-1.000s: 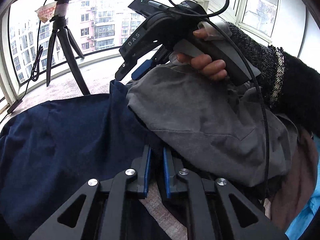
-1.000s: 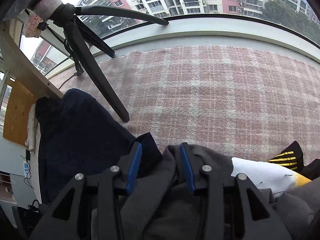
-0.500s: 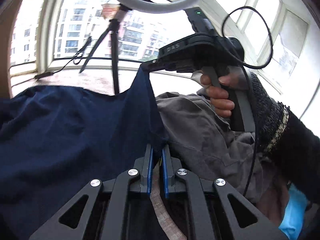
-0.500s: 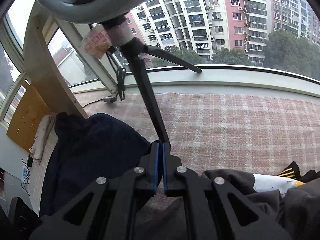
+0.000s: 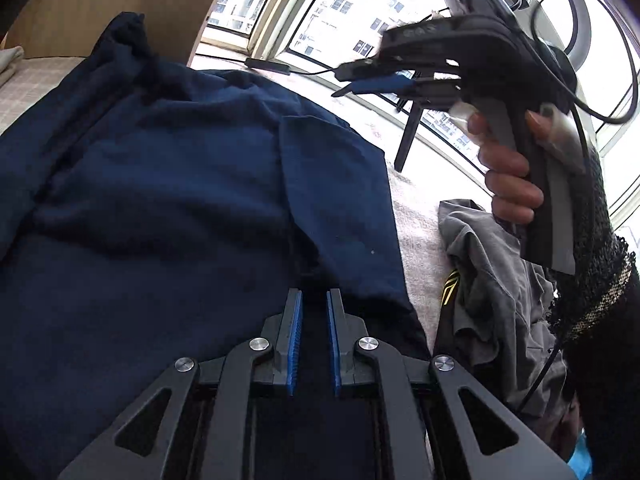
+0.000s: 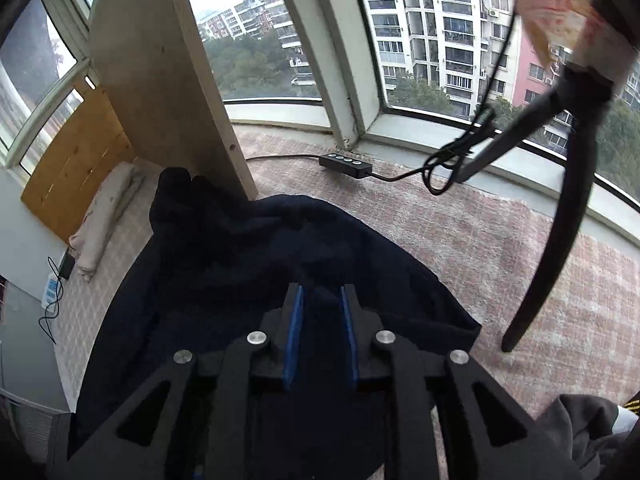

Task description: Fold clothes

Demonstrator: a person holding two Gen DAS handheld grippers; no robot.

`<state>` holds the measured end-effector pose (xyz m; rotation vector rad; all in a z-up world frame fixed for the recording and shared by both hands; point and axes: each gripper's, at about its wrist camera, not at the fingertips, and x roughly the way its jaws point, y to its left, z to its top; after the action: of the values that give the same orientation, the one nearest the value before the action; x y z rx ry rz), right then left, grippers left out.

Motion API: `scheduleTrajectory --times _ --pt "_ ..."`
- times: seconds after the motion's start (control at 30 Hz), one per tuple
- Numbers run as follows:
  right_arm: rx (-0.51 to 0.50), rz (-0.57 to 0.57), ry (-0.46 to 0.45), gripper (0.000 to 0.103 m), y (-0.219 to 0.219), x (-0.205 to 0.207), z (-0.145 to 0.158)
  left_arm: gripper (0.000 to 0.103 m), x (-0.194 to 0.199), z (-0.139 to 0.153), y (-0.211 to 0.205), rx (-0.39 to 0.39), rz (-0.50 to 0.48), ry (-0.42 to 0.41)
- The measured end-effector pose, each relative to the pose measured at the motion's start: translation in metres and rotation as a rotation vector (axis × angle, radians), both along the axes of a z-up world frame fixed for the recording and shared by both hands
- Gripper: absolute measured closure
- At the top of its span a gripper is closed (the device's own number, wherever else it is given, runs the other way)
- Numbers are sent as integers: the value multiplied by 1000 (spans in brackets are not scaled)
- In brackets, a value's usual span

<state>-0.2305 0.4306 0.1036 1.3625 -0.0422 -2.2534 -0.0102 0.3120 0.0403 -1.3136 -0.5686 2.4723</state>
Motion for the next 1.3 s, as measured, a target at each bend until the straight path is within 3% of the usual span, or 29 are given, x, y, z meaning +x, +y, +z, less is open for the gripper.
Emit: scheduleTrajectory --times 0.13,0.3,0.43,0.6,0.67,0.73,0.8,1.03,1.2,1.3 --pt "1 -16 -96 82 30 38 -12 93 21 15 -22 21 -46 10" --pt "-9 -40 -149 82 60 100 -12 93 68 46 -53 66 -98 39" --pt "-35 -4 -211 82 47 140 -36 92 104 63 -69 81 -115 51" --pt "118 -47 -203 85 34 154 -65 92 142 77 -75 81 -149 69" --pt "105 -107 -219 89 49 159 -62 92 163 85 -77 68 -160 93" --pt "73 -169 -229 88 65 171 -45 92 188 92 -81 54 -172 121" --pt "-5 -179 -174 86 77 198 -9 91 216 96 -85 36 -187 144" --pt "-213 -173 -15 84 104 344 109 88 304 87 -81 -20 -269 148" --pt "-314 -226 60 66 141 441 164 85 350 81 -48 -94 -407 174" --pt "-326 -266 88 66 158 484 178 76 370 70 -12 -118 -514 202"
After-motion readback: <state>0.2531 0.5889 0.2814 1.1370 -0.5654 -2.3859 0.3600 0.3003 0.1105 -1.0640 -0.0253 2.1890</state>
